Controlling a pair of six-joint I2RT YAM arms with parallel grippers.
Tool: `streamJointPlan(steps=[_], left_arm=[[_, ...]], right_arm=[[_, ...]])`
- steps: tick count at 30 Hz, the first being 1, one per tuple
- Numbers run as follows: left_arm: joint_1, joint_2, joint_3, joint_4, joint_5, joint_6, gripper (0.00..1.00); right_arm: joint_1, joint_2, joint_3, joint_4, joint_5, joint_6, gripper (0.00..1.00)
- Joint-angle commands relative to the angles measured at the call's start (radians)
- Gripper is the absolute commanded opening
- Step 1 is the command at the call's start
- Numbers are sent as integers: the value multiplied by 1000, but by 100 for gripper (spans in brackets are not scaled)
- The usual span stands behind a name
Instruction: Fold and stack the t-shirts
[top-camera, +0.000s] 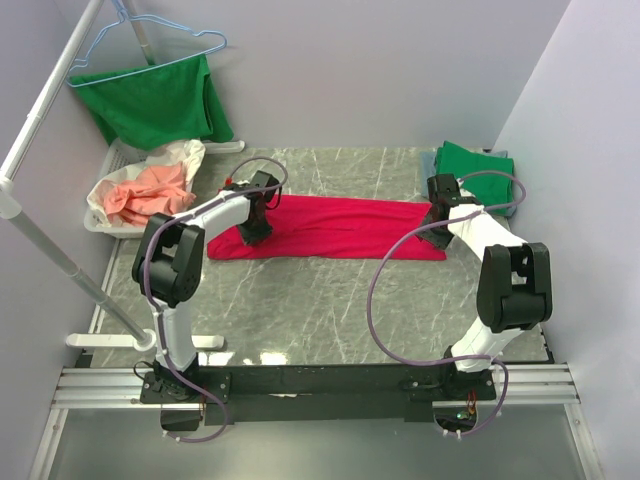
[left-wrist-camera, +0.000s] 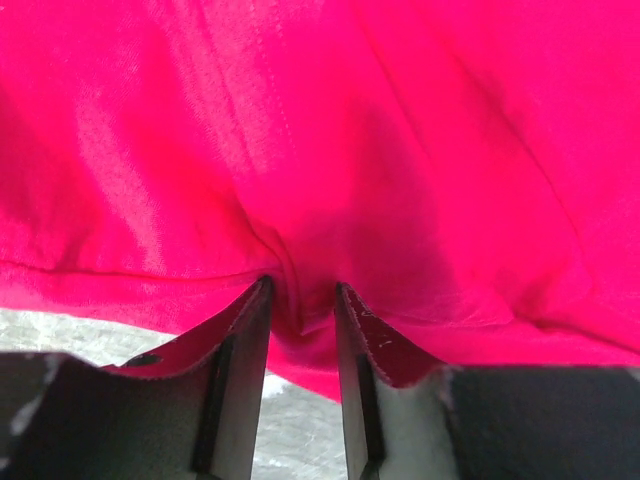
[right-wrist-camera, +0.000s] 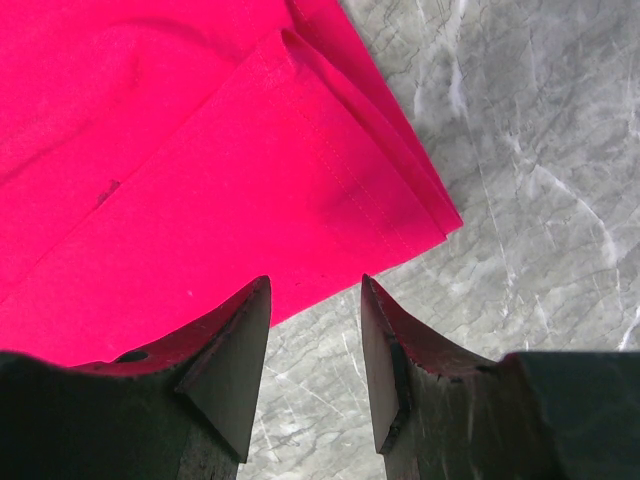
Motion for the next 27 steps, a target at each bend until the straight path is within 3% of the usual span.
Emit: streamJointPlan(steps=[1, 12, 18, 23, 27], left_arm=[[-5, 12, 69, 14, 9, 11, 36], [-8, 7, 78, 9, 29, 6, 32], [-10, 1, 69, 9, 35, 3, 18], [-12, 7, 63, 11, 32, 2, 15], [-12, 20, 81, -3, 23, -2, 1]], right_arm=[[7, -52, -6, -4, 25, -10, 48], [7, -53, 2, -10, 36, -9, 48], [6, -53, 5, -14, 39, -9, 48], [7, -58, 9, -19, 45, -9, 48], [7, -56, 8, -19, 47, -9, 47]])
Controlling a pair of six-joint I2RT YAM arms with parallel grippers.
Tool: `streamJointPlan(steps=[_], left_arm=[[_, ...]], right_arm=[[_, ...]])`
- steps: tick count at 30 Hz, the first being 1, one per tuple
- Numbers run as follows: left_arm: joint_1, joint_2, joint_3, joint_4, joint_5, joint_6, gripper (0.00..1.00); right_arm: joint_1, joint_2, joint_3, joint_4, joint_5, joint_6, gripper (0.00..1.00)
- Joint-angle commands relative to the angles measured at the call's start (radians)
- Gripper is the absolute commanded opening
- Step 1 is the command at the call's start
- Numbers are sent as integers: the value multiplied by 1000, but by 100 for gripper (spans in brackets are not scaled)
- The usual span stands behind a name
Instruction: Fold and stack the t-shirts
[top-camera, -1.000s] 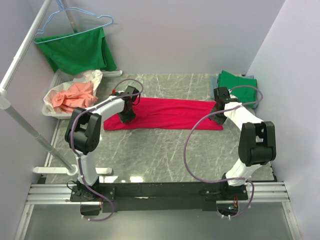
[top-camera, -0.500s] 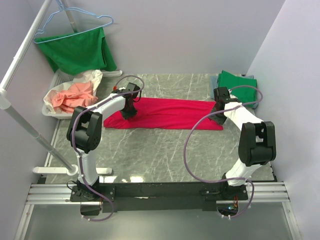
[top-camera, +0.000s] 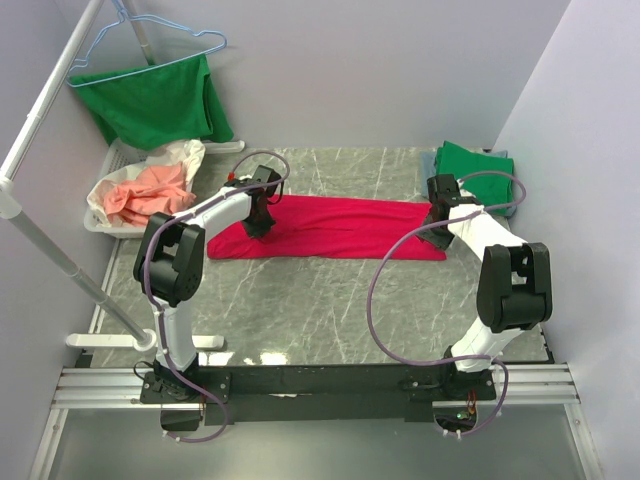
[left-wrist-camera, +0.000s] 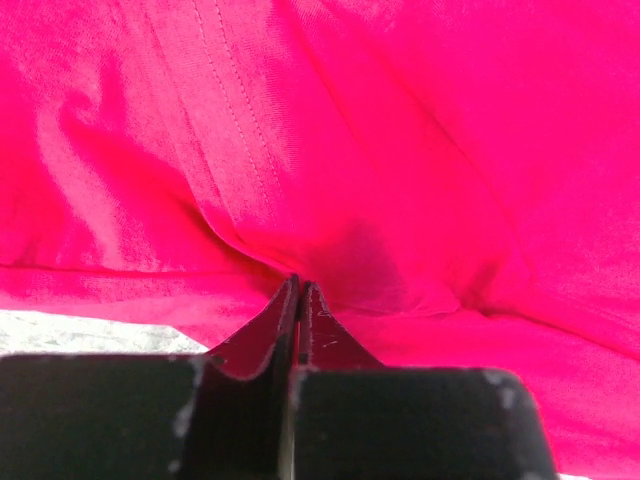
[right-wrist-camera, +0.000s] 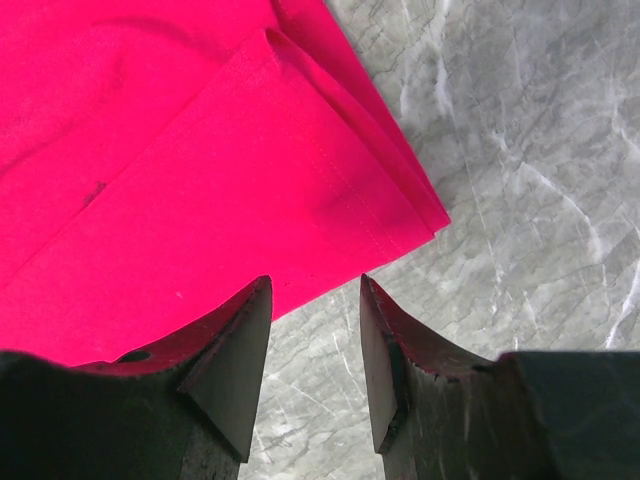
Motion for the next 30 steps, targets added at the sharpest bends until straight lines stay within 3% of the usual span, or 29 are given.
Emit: streamJointPlan(steps=[1, 13, 27, 30], left_arm=[[-8, 3, 29, -7, -16, -4, 1], [-16, 6, 194, 7, -53, 56, 1], [-16, 328, 554, 47, -10, 166, 1], [-16, 374, 573, 40, 8, 177, 1]], right_arm=[[7, -55, 8, -11, 31, -6, 47], [7, -47, 17, -12, 27, -1, 47], [9, -29, 41, -24, 22, -5, 47], [7, -30, 31, -17, 18, -5, 47]])
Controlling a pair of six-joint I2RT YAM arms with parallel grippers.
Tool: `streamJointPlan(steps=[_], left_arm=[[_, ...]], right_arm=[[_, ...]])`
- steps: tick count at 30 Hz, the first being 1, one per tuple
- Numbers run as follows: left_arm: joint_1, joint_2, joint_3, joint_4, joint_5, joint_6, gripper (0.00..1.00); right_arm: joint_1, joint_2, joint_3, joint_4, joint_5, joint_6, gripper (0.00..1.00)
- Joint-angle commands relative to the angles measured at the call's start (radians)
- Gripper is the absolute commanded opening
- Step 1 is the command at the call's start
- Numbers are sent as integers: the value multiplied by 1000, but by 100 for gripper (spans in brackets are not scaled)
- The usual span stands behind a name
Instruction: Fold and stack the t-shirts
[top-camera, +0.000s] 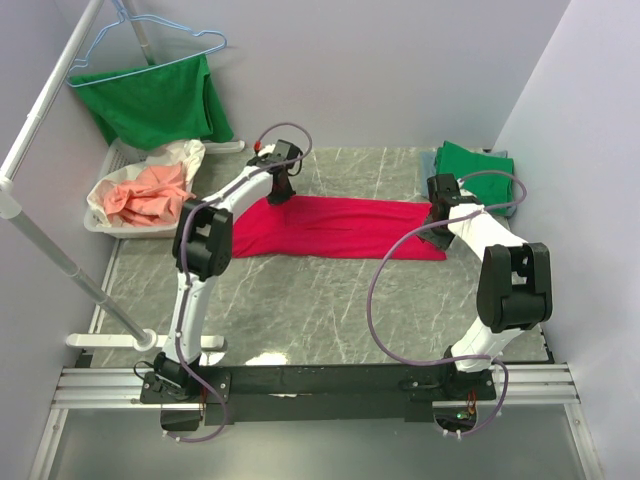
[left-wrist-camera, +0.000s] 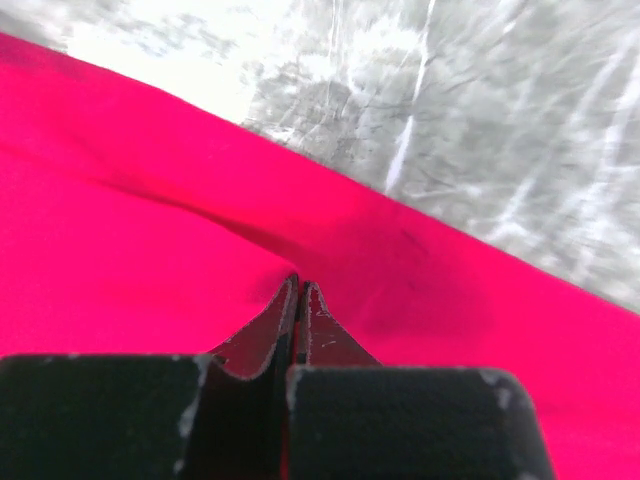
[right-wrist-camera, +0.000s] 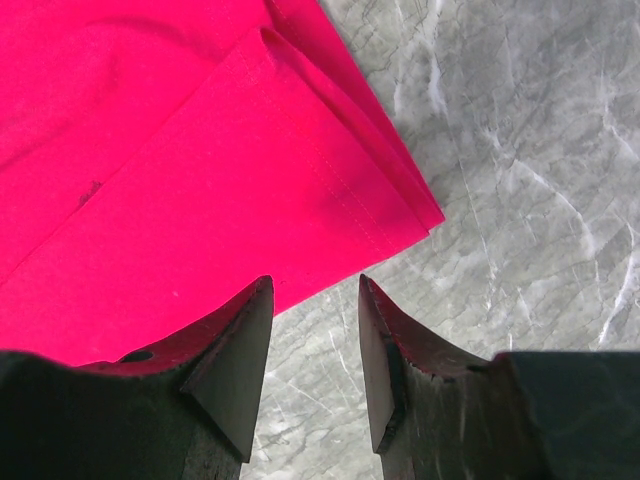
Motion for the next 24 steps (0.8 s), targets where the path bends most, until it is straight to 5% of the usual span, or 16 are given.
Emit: streamJointPlan(steps=[1, 6, 9, 16, 24], left_arm=[[-6, 43, 58, 18, 26, 47, 5], [-6, -41, -41, 93, -93, 54, 47], [-5, -109, -89, 123, -138, 62, 57], [-9, -192, -126, 29, -137, 39, 60], [-10, -293, -391, -74, -121, -110, 59]], right_arm=[[7, -29, 22, 1, 8, -5, 47], [4, -39, 3, 7, 14, -21, 48], [7, -52, -8, 18, 11, -29, 50], [12, -50, 0, 14, -15, -41, 54], [31, 25, 35, -8, -41, -58, 53]])
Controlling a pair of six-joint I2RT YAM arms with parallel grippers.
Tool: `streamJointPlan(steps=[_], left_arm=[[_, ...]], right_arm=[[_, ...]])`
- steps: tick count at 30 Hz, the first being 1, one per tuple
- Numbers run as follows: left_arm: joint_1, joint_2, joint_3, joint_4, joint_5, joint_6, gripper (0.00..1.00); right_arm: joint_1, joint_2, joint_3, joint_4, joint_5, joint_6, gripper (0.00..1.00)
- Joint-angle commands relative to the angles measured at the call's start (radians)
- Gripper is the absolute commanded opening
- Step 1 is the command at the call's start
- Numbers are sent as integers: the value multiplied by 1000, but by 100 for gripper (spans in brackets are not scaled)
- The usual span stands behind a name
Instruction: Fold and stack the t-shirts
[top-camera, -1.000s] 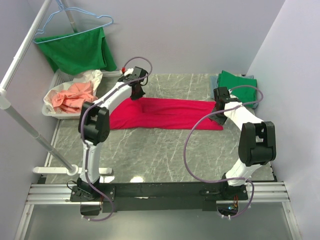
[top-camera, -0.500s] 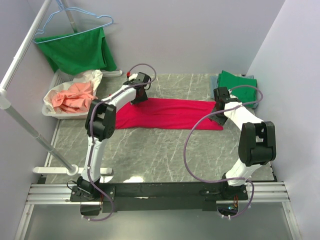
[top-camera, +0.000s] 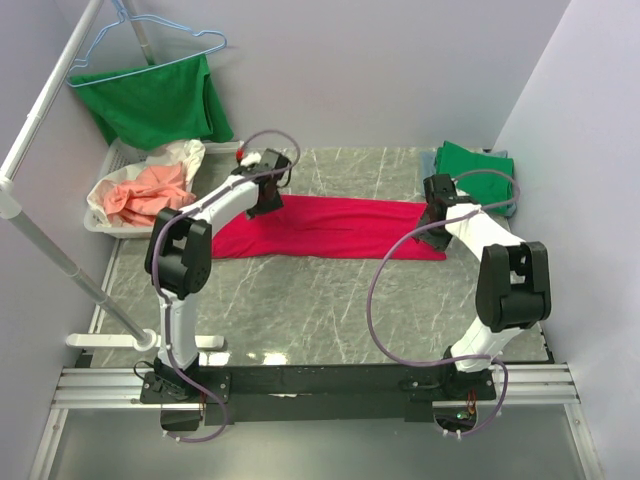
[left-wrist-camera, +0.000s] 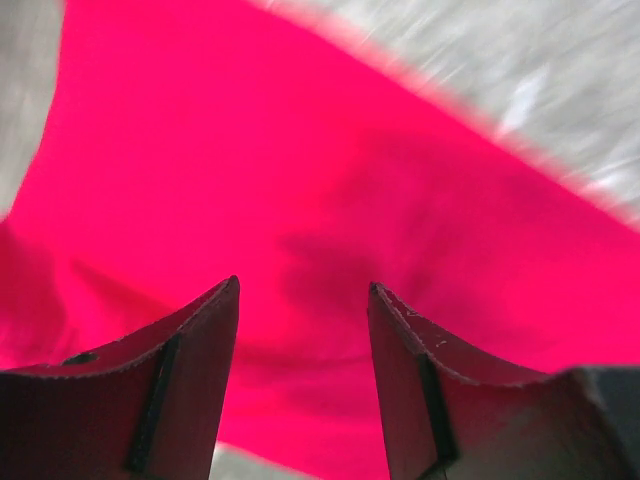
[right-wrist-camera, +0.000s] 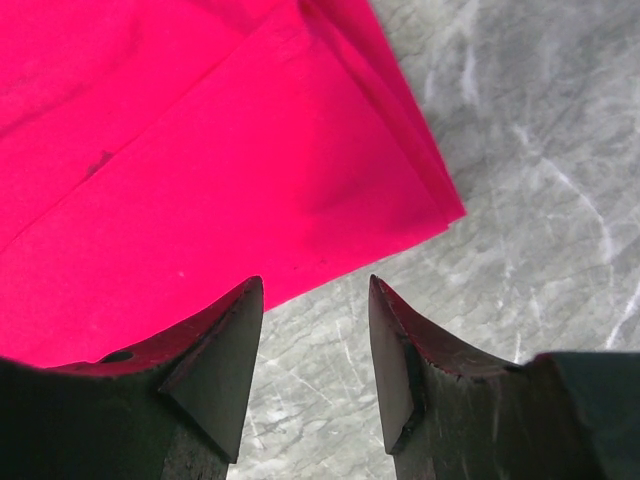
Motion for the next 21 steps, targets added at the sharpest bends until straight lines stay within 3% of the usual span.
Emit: streamJointPlan(steps=[1, 8, 14, 21], left_arm=[[-6, -84, -159, -59, 3, -109, 59], [-4, -118, -325, -66, -26, -152, 59], [16, -107, -346, -132, -123, -183, 59], [51, -118, -319, -149, -158, -174, 59]], right_arm=[[17, 30, 34, 1, -13, -18, 53], [19, 104, 46, 20, -25, -23, 53], [17, 220, 112, -57, 39, -23, 52], [16, 231, 129, -126, 75, -18, 52]])
